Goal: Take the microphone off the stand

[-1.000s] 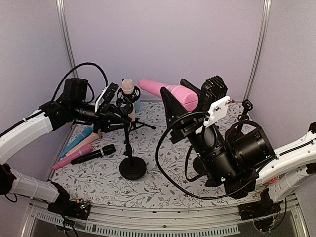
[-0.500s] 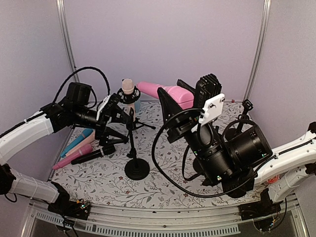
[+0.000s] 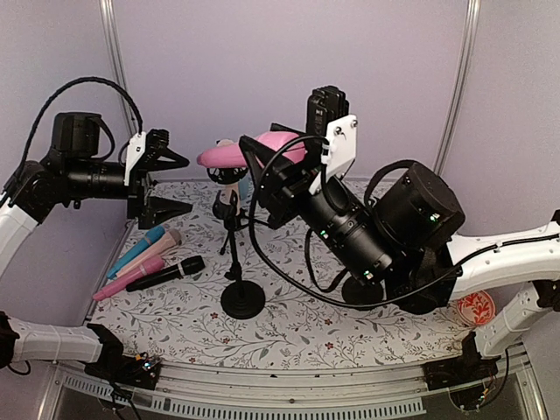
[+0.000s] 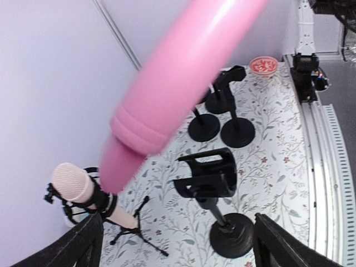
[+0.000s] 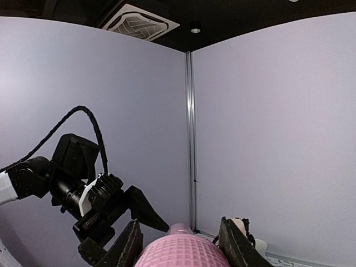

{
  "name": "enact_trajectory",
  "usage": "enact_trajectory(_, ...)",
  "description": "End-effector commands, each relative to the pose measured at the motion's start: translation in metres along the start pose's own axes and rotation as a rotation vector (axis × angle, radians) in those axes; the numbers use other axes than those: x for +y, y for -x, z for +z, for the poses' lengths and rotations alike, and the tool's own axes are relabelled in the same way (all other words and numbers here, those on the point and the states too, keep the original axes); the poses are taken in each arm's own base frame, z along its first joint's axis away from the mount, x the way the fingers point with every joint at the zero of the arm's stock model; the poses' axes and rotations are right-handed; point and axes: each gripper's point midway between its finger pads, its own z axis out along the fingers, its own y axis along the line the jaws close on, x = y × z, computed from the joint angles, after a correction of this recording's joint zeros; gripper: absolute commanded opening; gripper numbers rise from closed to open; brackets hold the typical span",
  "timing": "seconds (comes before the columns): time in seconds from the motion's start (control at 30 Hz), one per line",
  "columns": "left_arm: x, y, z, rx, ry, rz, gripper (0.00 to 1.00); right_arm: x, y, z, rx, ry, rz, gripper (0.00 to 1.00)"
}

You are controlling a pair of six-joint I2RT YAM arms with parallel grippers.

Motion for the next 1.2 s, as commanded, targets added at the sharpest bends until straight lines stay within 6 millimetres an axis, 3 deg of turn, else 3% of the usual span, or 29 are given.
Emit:
enact_trajectory(0.0, 0.014, 0.004, -0.023, 0.075, 0.099, 0.088, 0.93, 0.03, -0.02, 0.015, 0.1, 0.157, 0.118, 0.0)
enact_trajectory(0.2, 0.004, 0.022, -0.026, 0.034, 0.018, 0.099, 0.77, 0.063, -0.055, 0.035, 0.206, 0.256, 0.155, 0.0)
enact_trajectory(0.47, -0.016, 0.01, -0.02, 0.071, -0.106, 0.118, 0.49, 0.088, -0.084, 0.059, 0.247, 0.304, 0.17, 0.0)
enact_trajectory(0.53, -0.014, 0.006, -0.02, 0.087, -0.096, 0.128, 0.36, 0.089, -0.093, 0.063, 0.265, 0.311, 0.181, 0.0)
enact_trajectory(0.63, -0.015, 0.0, -0.021, 0.105, -0.082, 0.139, 0.05, 0.088, -0.101, 0.065, 0.282, 0.312, 0.197, 0.0)
enact_trajectory(0.67, -0.013, -0.002, -0.02, 0.112, -0.066, 0.137, 0.0, 0.086, -0.103, 0.065, 0.287, 0.31, 0.202, 0.13)
enact_trajectory(0.73, -0.011, -0.013, -0.019, 0.143, -0.044, 0.13, 0.0, 0.081, -0.099, 0.065, 0.287, 0.298, 0.217, 0.32)
enact_trajectory(0.83, -0.005, -0.038, -0.017, 0.217, 0.001, 0.116, 0.0, 0.06, -0.083, 0.061, 0.266, 0.237, 0.218, 0.59)
enact_trajectory(0.9, 0.003, -0.061, -0.018, 0.275, 0.035, 0.093, 0.0, 0.045, -0.072, 0.055, 0.255, 0.2, 0.216, 0.7)
enact_trajectory(1.0, 0.021, -0.107, -0.025, 0.363, 0.083, 0.014, 0.0, 0.024, -0.062, 0.04, 0.251, 0.166, 0.241, 0.76)
enact_trajectory(1.03, 0.026, -0.131, -0.03, 0.41, 0.097, -0.03, 0.0, 0.018, -0.062, 0.035, 0.257, 0.154, 0.254, 0.77)
enact_trajectory(1.17, 0.017, -0.207, -0.035, 0.558, 0.058, -0.155, 0.0, -0.003, -0.073, 0.01, 0.304, 0.113, 0.312, 0.79)
